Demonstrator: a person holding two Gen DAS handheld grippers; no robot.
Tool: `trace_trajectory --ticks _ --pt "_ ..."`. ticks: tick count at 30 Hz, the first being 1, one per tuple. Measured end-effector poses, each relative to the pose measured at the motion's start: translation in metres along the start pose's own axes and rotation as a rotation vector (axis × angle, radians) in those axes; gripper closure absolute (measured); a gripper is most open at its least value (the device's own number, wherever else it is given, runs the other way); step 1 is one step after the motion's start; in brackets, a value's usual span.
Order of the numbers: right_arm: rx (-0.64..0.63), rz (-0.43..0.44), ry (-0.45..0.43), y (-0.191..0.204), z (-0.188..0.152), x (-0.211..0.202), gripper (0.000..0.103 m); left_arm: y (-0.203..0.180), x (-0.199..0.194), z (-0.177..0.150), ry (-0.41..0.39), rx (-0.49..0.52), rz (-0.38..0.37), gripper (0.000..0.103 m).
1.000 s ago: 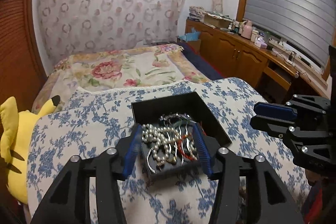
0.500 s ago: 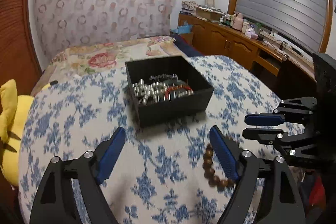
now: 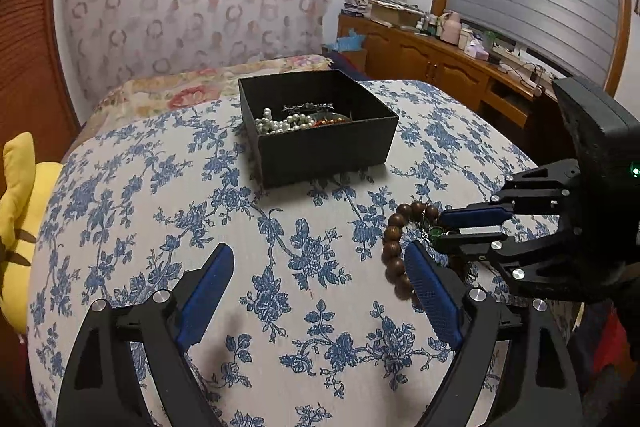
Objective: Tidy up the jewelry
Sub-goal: 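Grasp the wooden bead bracelet with the right tool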
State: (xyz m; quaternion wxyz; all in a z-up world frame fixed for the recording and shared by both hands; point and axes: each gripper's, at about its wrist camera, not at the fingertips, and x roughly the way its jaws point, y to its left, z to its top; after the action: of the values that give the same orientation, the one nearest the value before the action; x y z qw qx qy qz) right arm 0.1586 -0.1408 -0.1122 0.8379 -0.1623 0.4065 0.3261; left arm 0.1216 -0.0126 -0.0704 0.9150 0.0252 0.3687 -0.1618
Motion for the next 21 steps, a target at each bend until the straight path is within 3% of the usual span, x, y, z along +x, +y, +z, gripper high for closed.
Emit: trace_trajectory --ticks 10,11,14,21 --pt "0.001 0.012 0.087 -0.008 0.012 0.015 0.082 -0.001 -0.001 -0.003 0.003 0.003 0.000 0.019" --pt "-0.007 0.009 0.082 -0.008 0.011 0.015 0.090 -0.001 -0.001 -0.003 0.003 0.002 -0.001 0.019" --pt "-0.015 0.001 0.059 -0.007 0.009 0.012 0.090 -0.002 0.000 -0.004 0.009 0.000 -0.005 0.019" --pt "0.019 -0.026 -0.091 -0.013 0.006 -0.032 0.090 -0.014 0.009 -0.004 0.036 0.016 -0.026 0.019"
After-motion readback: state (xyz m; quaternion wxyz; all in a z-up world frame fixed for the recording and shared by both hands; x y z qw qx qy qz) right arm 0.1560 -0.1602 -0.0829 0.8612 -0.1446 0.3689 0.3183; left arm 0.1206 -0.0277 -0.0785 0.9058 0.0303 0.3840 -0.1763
